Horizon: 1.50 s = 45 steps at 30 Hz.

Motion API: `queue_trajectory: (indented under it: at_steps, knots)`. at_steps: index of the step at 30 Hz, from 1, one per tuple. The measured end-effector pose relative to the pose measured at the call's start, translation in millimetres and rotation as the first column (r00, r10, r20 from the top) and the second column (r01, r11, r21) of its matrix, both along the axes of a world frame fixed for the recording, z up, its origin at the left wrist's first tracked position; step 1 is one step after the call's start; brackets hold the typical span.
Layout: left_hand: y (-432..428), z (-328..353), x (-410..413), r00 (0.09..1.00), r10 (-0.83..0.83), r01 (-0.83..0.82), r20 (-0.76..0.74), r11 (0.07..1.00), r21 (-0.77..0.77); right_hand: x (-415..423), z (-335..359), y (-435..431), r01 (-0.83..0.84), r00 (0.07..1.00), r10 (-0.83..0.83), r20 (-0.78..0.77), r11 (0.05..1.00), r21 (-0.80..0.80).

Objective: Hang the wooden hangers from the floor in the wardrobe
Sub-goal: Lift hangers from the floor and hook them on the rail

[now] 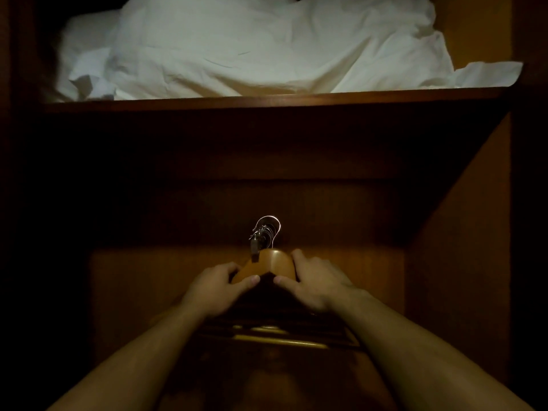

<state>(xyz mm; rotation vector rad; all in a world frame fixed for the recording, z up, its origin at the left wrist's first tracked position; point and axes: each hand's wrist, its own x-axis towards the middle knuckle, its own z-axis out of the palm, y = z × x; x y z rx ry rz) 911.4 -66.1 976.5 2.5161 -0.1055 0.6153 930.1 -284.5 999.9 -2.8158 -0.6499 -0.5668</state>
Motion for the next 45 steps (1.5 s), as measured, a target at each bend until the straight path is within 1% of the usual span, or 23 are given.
queue_trajectory:
  at_steps: [3,6,10,12,14,19,23,28,32,38,45]
  knots:
    - [3,-1,2,0.999,0.022,-0.021,-0.030,0.999,0.024,5,-1,7,-0.002,1.000,0.001,-0.003,1.000,-0.022]
    - [5,-5,4,0.999,0.044,-0.042,-0.029,0.998,0.052,10,-6,12,-0.016,1.000,0.016,-0.011,0.999,-0.033]
    - [13,-14,9,0.992,0.074,-0.064,-0.099,0.993,0.103,18,-15,19,-0.044,0.999,0.042,-0.031,0.998,-0.054]
    - [17,-19,13,0.989,0.082,-0.068,-0.125,0.992,0.111,21,-19,21,-0.054,0.998,0.051,-0.049,0.996,-0.064]
    - [18,-23,17,0.989,0.091,-0.078,-0.119,0.991,0.106,25,-23,22,-0.049,0.998,0.046,-0.052,0.997,-0.057]
    - [12,-25,26,0.986,0.117,-0.104,-0.116,0.988,0.117,31,-30,18,-0.014,0.999,0.013,-0.030,1.000,-0.022]
    - [11,-27,27,0.985,0.144,-0.133,-0.095,0.985,0.111,30,-31,17,0.042,0.999,-0.042,0.009,0.998,-0.041]
    - [16,-28,23,0.983,0.166,-0.149,-0.073,0.969,0.197,24,-31,20,0.103,0.995,-0.100,0.030,0.989,-0.104]
    - [25,-26,14,0.981,0.192,-0.180,-0.010,0.938,0.295,17,-34,20,0.135,0.989,-0.142,-0.030,0.975,-0.175]
    - [39,-32,4,0.978,0.207,-0.206,0.028,0.935,0.288,-3,-41,19,0.180,0.977,-0.200,-0.071,0.958,-0.225]
    - [55,-48,-18,0.967,0.252,-0.230,-0.026,0.916,0.329,-27,-47,17,0.239,0.956,-0.279,-0.092,0.922,-0.305]
